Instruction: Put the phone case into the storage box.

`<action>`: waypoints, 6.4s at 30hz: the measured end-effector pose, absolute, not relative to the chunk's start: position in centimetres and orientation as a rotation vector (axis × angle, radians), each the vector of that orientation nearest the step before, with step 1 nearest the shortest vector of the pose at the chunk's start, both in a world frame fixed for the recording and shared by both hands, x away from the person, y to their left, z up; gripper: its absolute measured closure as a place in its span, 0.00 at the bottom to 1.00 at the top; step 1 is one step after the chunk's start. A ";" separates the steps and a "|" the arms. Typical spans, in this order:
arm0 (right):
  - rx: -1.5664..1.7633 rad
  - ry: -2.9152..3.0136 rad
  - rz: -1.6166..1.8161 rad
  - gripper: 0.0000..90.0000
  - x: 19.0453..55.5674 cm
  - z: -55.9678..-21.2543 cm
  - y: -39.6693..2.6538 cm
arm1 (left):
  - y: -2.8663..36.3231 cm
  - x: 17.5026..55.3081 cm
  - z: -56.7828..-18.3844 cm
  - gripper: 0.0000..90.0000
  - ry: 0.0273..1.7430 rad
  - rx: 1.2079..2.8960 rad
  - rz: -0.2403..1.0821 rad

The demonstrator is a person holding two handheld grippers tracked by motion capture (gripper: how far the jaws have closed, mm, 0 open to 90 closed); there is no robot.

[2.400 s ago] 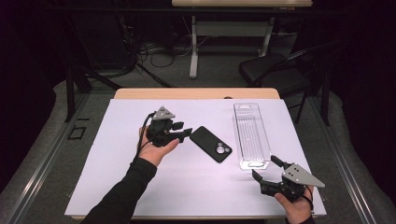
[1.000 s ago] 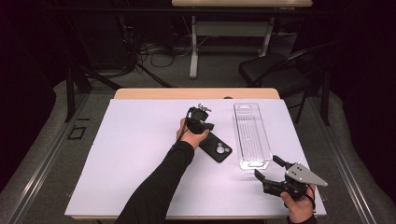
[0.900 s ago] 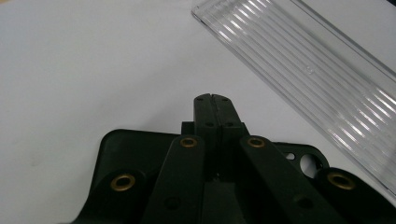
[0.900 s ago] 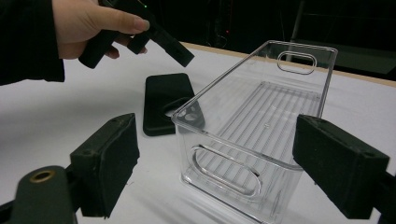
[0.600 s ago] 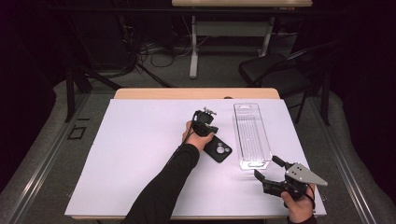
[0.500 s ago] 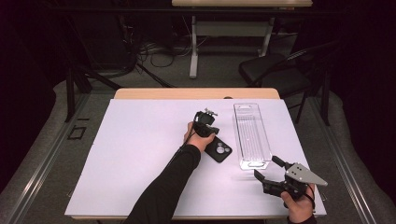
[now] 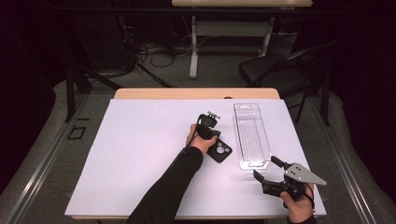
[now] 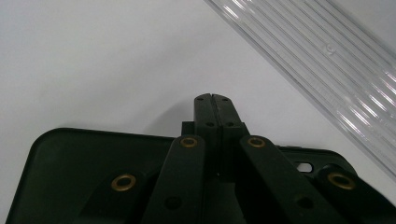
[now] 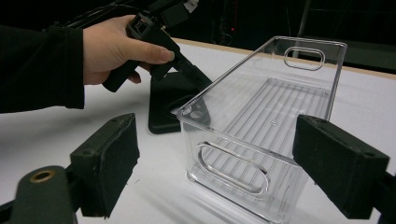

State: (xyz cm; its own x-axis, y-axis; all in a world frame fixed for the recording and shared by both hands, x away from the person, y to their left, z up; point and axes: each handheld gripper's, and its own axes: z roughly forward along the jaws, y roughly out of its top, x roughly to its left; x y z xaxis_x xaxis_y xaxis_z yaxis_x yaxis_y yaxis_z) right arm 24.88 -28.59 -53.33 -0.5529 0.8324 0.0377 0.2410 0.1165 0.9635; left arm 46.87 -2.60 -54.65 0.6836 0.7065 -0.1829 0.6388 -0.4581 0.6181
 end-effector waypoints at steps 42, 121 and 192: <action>1.057 1.886 1.465 0.16 25.1 -53.7 -28.4 | 1.4 41.4 -54.9 1.00 0.942 2.290 0.006; 1.053 1.893 1.460 0.15 25.0 -53.6 -28.2 | 15.1 32.5 -51.6 0.87 0.968 2.029 0.116; 1.061 1.905 1.332 0.16 25.6 -52.8 -27.3 | 19.3 33.8 -49.6 0.01 1.066 1.887 0.118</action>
